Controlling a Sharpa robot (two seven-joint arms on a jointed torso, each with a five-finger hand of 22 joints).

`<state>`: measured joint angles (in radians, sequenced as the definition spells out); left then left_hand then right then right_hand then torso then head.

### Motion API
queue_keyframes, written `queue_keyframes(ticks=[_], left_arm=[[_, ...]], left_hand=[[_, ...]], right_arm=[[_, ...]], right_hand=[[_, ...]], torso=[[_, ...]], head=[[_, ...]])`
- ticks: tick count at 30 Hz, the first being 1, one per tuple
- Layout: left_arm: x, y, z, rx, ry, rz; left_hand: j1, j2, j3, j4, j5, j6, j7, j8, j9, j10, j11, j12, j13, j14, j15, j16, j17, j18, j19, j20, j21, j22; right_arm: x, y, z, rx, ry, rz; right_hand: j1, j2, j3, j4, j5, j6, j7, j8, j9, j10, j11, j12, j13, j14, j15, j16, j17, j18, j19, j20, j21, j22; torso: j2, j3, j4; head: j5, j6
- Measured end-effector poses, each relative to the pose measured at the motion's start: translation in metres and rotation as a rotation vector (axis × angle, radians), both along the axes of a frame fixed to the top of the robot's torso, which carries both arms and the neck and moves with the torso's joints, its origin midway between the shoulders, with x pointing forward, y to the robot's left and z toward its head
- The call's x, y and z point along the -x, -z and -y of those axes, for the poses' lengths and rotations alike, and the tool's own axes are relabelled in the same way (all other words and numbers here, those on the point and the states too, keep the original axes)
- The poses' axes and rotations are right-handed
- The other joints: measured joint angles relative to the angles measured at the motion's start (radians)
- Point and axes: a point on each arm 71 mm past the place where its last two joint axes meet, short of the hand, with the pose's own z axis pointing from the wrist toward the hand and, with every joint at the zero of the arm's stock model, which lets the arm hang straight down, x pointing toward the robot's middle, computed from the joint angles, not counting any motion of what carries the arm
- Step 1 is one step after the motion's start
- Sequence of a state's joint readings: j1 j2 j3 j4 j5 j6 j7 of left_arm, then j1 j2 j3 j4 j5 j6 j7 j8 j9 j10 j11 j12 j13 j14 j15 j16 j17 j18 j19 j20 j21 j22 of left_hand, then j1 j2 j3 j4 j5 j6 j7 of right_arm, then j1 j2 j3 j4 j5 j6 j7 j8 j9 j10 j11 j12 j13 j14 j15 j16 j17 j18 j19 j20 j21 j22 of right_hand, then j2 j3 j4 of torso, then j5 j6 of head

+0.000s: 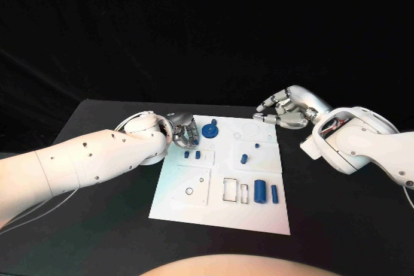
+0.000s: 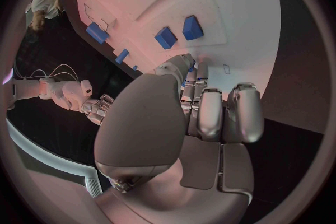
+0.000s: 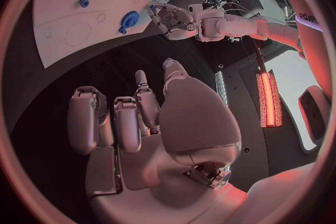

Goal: Assemble the parts on the task board

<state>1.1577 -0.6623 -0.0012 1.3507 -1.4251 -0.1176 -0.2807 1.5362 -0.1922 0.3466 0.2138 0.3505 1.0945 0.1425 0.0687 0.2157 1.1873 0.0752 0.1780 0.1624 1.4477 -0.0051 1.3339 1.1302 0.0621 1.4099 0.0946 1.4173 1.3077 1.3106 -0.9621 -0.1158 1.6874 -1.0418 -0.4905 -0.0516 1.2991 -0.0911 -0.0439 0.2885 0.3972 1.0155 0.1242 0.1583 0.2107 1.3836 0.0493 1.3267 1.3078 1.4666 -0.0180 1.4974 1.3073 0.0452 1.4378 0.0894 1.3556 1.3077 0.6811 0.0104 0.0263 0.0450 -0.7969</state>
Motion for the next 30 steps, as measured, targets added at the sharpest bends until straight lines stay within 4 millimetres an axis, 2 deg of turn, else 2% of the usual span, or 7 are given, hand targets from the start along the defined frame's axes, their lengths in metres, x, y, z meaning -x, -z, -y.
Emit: queue_keyframes(ticks=[8,20,24,25,28,29,30], left_arm=[[0.0,0.0003,-0.0002,-0.003,-0.001,-0.003],[-0.0001,0.0005,-0.0021,-0.005,-0.006,-0.004],[0.0,0.0004,-0.0037,-0.005,-0.009,-0.004],[0.0001,0.0004,-0.0042,-0.005,-0.01,-0.004],[0.0008,0.0,-0.0069,-0.006,-0.013,-0.003],[0.0011,-0.0002,-0.0082,-0.006,-0.014,-0.003],[0.0015,-0.0004,-0.0097,-0.006,-0.016,-0.002]], left_hand=[[-0.005,-0.005,0.003,-0.003,0.0,-0.007,0.0,-0.004,-0.006,0.0,0.0,0.0,0.0,0.0,0.0,0.0,-0.005,0.0,0.0,0.0,0.0,0.0],[-0.017,-0.017,0.015,-0.002,0.0,-0.089,0.007,-0.004,-0.047,0.011,0.004,-0.022,0.002,-0.004,0.004,0.0,-0.02,0.0,-0.004,0.004,-0.009,0.0],[-0.021,-0.021,0.015,-0.002,0.0,-0.091,0.009,-0.004,-0.05,0.011,0.004,-0.024,0.003,-0.004,0.004,0.0,-0.02,0.0,-0.007,0.007,-0.009,0.0],[-0.021,-0.021,0.015,-0.002,0.0,-0.091,0.009,-0.004,-0.05,0.011,0.004,-0.024,0.003,-0.004,0.004,0.0,-0.02,0.0,-0.007,0.007,-0.009,0.0],[-0.021,-0.021,0.018,-0.005,0.0,-0.091,0.009,-0.004,-0.053,0.011,0.004,-0.024,0.003,-0.004,0.004,0.0,-0.021,0.0,-0.007,0.007,-0.009,0.0],[-0.021,-0.021,0.018,-0.005,0.0,-0.091,0.009,-0.004,-0.054,0.011,0.004,-0.024,0.003,-0.004,0.004,0.0,-0.023,0.0,-0.007,0.007,-0.012,0.0],[-0.021,-0.021,0.018,-0.005,0.0,-0.093,0.011,-0.004,-0.055,0.011,0.004,-0.027,0.003,-0.007,0.007,-0.003,-0.027,0.0,-0.008,0.008,-0.017,0.0]], right_arm=[[0.0,0.0,0.0002,0.0,0.0,0.0],[-0.0006,0.0002,0.001,0.001,0.003,0.0],[-0.0012,0.0003,0.0016,0.002,0.005,0.0],[-0.0014,0.0004,0.0018,0.002,0.006,0.0],[-0.0027,0.0011,0.0032,0.006,0.01,-0.004],[-0.0034,0.0015,0.0039,0.009,0.011,-0.006],[-0.0041,0.0019,0.0047,0.013,0.013,-0.007]], right_hand=[[0.0,0.0,0.0,0.0,0.0,0.0,0.0,0.0,0.0,0.0,0.0,0.0,0.0,0.0,0.0,0.0,0.0,0.0,0.0,0.0,-0.004,0.0],[0.0,0.0,0.0,0.0,0.0,-0.003,0.003,0.0,0.001,-0.005,-0.004,-0.009,-0.001,0.0,0.0,-0.006,0.001,0.0,-0.004,-0.004,-0.015,0.0],[0.0,0.0,-0.003,-0.003,0.0,-0.011,0.003,0.0,0.001,-0.069,-0.003,-0.088,-0.075,0.0,0.0,-0.021,0.001,0.001,-0.018,-0.001,-0.038,0.0],[0.0,0.0,-0.003,-0.003,0.0,-0.012,0.004,0.002,0.001,-0.106,-0.003,-0.143,-0.126,0.0,0.0,-0.034,0.001,0.012,-0.031,-0.002,-0.055,0.0],[0.04,0.021,0.007,-0.011,0.0,-0.015,0.001,0.008,0.002,-0.272,-0.005,-0.418,-0.376,0.0,0.0,-0.087,0.0,0.019,-0.061,-0.007,-0.111,0.0],[0.069,0.026,0.022,-0.018,0.0,-0.015,0.001,0.008,0.002,-0.307,-0.006,-0.501,-0.445,-0.003,-0.004,-0.106,-0.011,0.031,-0.069,-0.008,-0.127,0.0],[0.099,0.03,0.042,-0.022,-0.01,-0.015,0.001,0.008,0.002,-0.325,-0.006,-0.572,-0.503,-0.002,-0.006,-0.124,-0.029,0.032,-0.072,-0.011,-0.142,0.0]], torso=[[0.0,0.0,0.0001],[-0.001,-0.0003,0.0004],[-0.001,-0.0005,0.0004],[-0.001,-0.0005,0.0004],[-0.001,-0.0004,0.0003],[-0.001,-0.0005,0.0003],[-0.001,-0.0005,0.0003]], head=[[-0.001,0.0],[-0.002,0.0],[-0.002,0.0],[-0.002,0.0],[-0.002,0.0],[-0.002,0.0],[-0.002,0.0]])
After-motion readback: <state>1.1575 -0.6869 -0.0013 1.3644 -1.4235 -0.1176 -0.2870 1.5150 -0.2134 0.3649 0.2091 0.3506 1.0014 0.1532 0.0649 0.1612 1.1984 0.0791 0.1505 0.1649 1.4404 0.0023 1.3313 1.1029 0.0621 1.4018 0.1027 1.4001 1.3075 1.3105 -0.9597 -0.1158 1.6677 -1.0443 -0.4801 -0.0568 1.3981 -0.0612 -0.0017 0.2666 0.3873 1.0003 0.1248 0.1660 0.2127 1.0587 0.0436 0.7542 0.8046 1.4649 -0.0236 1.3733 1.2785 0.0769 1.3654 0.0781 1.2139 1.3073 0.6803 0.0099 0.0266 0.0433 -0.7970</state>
